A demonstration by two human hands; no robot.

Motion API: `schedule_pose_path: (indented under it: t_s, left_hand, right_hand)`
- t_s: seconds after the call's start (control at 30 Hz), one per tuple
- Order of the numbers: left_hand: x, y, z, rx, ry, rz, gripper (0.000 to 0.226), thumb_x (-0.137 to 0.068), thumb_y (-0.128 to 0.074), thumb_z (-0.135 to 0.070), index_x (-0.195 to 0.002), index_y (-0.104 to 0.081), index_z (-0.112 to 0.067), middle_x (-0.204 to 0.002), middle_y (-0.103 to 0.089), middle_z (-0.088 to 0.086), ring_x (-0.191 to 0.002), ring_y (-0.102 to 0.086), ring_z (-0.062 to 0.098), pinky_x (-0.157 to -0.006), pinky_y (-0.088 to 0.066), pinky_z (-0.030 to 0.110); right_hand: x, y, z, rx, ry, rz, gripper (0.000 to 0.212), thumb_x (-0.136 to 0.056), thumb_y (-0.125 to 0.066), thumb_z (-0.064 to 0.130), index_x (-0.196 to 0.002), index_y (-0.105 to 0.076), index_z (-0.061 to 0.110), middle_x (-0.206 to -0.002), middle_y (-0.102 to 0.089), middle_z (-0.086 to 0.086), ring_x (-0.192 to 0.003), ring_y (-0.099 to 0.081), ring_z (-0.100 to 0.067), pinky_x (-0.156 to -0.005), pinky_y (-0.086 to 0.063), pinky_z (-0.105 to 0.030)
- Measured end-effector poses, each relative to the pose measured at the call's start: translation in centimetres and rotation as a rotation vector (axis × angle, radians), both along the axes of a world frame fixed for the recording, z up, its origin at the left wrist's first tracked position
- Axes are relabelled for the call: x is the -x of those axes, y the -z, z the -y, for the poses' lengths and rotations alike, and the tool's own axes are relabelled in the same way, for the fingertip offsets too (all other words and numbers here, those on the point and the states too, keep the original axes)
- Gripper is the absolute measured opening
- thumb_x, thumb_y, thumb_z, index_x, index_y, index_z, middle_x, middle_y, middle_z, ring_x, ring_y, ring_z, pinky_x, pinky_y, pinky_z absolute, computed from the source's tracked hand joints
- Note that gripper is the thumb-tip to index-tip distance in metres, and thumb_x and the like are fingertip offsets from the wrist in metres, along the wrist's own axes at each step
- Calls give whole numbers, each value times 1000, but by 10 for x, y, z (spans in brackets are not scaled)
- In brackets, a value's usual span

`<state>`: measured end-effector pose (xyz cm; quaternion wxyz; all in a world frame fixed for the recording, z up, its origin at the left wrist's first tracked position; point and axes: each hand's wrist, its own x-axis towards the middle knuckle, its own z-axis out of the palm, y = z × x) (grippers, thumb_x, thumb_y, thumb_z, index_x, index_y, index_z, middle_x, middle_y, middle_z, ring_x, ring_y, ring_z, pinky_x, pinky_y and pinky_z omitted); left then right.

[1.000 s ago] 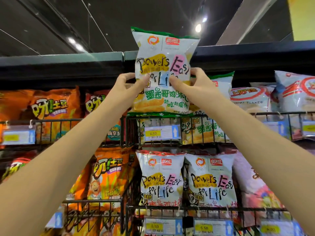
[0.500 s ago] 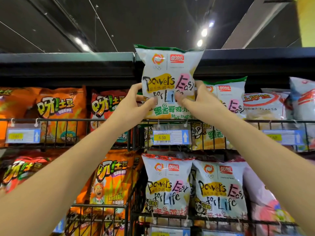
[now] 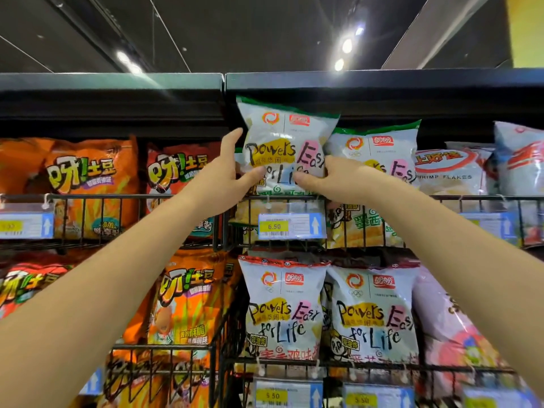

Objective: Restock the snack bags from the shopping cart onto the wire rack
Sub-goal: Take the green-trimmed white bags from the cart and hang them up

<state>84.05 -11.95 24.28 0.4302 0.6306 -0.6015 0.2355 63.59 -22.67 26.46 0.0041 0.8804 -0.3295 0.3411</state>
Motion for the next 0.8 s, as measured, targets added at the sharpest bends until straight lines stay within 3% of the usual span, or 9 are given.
schedule_pose_path:
  t_s: [0.1, 0.27, 0.4, 0.57, 0.7, 0.8]
  left_hand:
    - [-4, 1, 2, -34, -31, 47, 79, -102, -49, -58, -160, 0, -37, -99, -74, 12, -78, -73, 29, -76, -60, 54]
    - [-8, 4, 0, -125, -96, 97, 79, -98, -45, -67, -158, -5, -36, -87, -74, 8, -74, -71, 24, -76, -60, 52]
    - [-6, 5, -2, -197, -136, 87, 80, -98, -44, -68, -160, -7, -33, -112, -74, 5, -96, -70, 25, -91, -56, 44]
    - [-2, 3, -5, -267, -155, 62, 81, -99, -41, -68, -161, 0, -36, -139, -64, 9, -118, -65, 31, -100, -48, 42]
    - [0, 9, -3, -229, -195, 50, 78, -99, -39, -71, -161, -4, -40, -123, -71, 5, -105, -69, 29, -95, -56, 49]
    - [9, 16, -6, -159, -240, 63, 75, -99, -39, -70, -160, -13, -34, -118, -70, 7, -102, -68, 30, -90, -57, 51]
  right_hand:
    - [-4, 4, 3, 17, 61, -14, 74, -93, -44, 76, -135, -51, 16, -122, -64, -10, -99, -62, -29, -80, -50, -37]
    - [-5, 3, -1, 24, 140, -80, 84, -92, -45, 76, -143, -42, 10, -118, -59, -9, -104, -58, -29, -81, -48, -37]
    - [-2, -3, -12, 34, 165, -251, 81, -96, -35, 76, -144, -45, 12, -136, -56, -8, -113, -53, -28, -94, -42, -36]
    - [-2, -2, -22, 15, 180, -310, 81, -100, -27, 71, -154, -35, 12, -152, -46, -11, -116, -45, -27, -91, -33, -32]
    - [0, 8, -27, 19, 138, -244, 73, -104, -27, 64, -153, -36, 10, -143, -49, -15, -110, -45, -26, -88, -33, -31]
    - [1, 19, -26, 68, 144, -126, 77, -100, -37, 69, -147, -38, 7, -118, -52, -12, -96, -53, -25, -65, -40, -32]
